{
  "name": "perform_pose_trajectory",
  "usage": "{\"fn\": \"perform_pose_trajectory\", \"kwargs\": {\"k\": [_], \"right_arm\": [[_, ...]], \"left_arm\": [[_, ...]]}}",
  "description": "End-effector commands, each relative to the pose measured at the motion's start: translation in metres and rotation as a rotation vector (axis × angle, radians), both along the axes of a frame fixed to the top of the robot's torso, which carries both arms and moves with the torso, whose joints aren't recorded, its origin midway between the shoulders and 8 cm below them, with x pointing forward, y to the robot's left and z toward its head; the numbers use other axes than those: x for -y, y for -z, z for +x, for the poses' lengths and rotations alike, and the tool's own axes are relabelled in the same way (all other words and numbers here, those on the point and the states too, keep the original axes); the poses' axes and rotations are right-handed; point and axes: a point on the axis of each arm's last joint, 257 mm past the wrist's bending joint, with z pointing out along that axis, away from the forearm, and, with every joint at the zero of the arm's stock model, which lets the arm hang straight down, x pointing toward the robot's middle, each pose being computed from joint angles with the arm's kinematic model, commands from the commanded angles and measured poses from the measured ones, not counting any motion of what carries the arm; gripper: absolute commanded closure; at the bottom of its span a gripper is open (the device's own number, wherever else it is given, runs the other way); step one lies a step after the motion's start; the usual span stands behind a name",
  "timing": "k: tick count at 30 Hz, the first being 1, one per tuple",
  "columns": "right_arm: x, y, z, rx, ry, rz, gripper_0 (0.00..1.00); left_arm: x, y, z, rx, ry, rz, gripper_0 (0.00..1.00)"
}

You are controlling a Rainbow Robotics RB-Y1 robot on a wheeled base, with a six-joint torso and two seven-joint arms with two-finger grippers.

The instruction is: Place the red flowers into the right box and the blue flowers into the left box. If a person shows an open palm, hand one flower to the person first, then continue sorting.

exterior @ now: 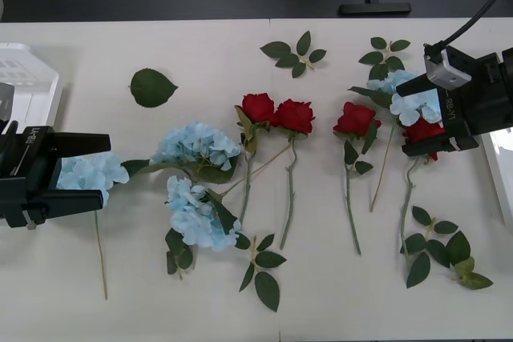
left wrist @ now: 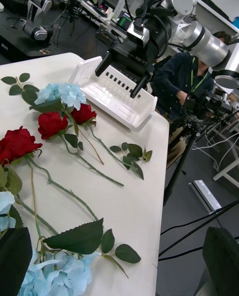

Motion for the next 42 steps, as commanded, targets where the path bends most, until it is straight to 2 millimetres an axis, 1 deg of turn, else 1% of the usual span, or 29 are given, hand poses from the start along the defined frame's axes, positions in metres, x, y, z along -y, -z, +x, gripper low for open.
{"fn": "perform_pose_trajectory", "kwargs": {"k": [1,2,3,4,5,7,8,9,10,11,13,15,16,18,20,21,23,26,28,29,31,33,35,38,39,40,42], "right_arm": [[0.012,0.038,-0.023,-0.093,0.012,-0.021,0.00],[0.012,0.038,-0.024,-0.099,0.015,-0.010,0.00],[0.014,0.030,-0.021,-0.086,0.020,-0.005,0.00],[0.015,0.031,-0.023,-0.091,0.022,-0.003,0.00],[0.018,0.028,-0.022,-0.085,0.022,-0.009,0.00],[0.020,0.026,-0.023,-0.081,0.017,-0.024,0.00],[0.023,0.027,-0.025,-0.079,0.011,-0.045,0.00],[0.026,0.026,-0.025,-0.100,0.032,-0.049,0.00],[0.027,0.026,-0.025,-0.131,0.067,-0.046,0.00],[0.031,0.027,-0.025,-0.228,0.175,-0.026,0.00],[0.036,0.030,-0.023,-0.324,0.296,-0.009,0.00],[0.046,0.038,-0.015,-0.478,0.537,0.023,0.00],[0.048,0.041,-0.012,-0.532,0.622,0.040,0.00],[0.058,0.049,-0.002,-0.616,0.819,0.057,0.00],[0.063,0.057,0.005,-0.666,0.950,0.072,0.00],[0.063,0.059,0.007,-0.674,0.975,0.077,0.00],[0.070,0.067,0.015,-0.696,1.093,0.100,0.00],[0.086,0.077,0.022,-0.689,1.212,0.090,0.00],[0.098,0.085,0.025,-0.694,1.304,0.084,0.00],[0.101,0.088,0.025,-0.700,1.331,0.081,0.00],[0.106,0.100,0.028,-0.711,1.411,0.076,0.00],[0.109,0.110,0.030,-0.725,1.458,0.072,0.00],[0.107,0.120,0.032,-0.738,1.490,0.070,0.00],[0.099,0.132,0.036,-0.759,1.511,0.070,0.00],[0.096,0.137,0.038,-0.765,1.520,0.071,0.00],[0.094,0.138,0.040,-0.769,1.523,0.076,0.00],[0.091,0.144,0.047,-0.775,1.542,0.078,0.00]], "left_arm": [[-0.004,-0.005,-0.005,0.019,0.003,0.027,0.00],[-0.004,-0.005,-0.003,0.012,-0.008,0.000,0.00],[-0.004,-0.006,-0.003,0.016,-0.007,-0.002,0.00],[-0.005,-0.012,-0.002,0.028,-0.007,-0.002,0.00],[-0.009,-0.018,0.000,0.048,-0.013,0.005,0.00],[-0.014,-0.026,0.002,0.091,-0.013,0.047,0.00],[-0.018,-0.035,0.000,0.140,-0.003,0.102,0.00],[-0.021,-0.039,-0.003,0.158,0.001,0.131,0.00],[-0.022,-0.042,-0.004,0.135,-0.005,0.136,0.00],[-0.026,-0.046,-0.008,0.065,-0.033,0.142,0.00],[-0.033,-0.048,-0.010,0.010,-0.065,0.157,0.00],[-0.046,-0.043,-0.012,-0.099,-0.117,0.182,0.00],[-0.049,-0.040,-0.012,-0.135,-0.134,0.189,0.00],[-0.058,-0.028,-0.013,-0.229,-0.180,0.209,0.00],[-0.063,-0.013,-0.013,-0.296,-0.219,0.236,0.00],[-0.064,-0.008,-0.012,-0.308,-0.227,0.252,0.00],[-0.075,0.020,-0.008,-0.381,-0.300,0.323,0.00],[-0.089,0.046,-0.005,-0.469,-0.385,0.371,0.00],[-0.095,0.062,-0.005,-0.548,-0.438,0.381,0.00],[-0.097,0.066,-0.005,-0.570,-0.453,0.385,0.00],[-0.105,0.086,-0.005,-0.628,-0.508,0.416,0.00],[-0.112,0.099,-0.004,-0.671,-0.559,0.433,0.00],[-0.116,0.114,-0.005,-0.722,-0.609,0.443,0.00],[-0.122,0.136,-0.007,-0.772,-0.669,0.464,0.00],[-0.128,0.144,-0.007,-0.781,-0.699,0.480,0.00],[-0.130,0.149,-0.007,-0.788,-0.715,0.488,0.00],[-0.137,0.165,-0.007,-0.806,-0.770,0.509,0.00]]}}
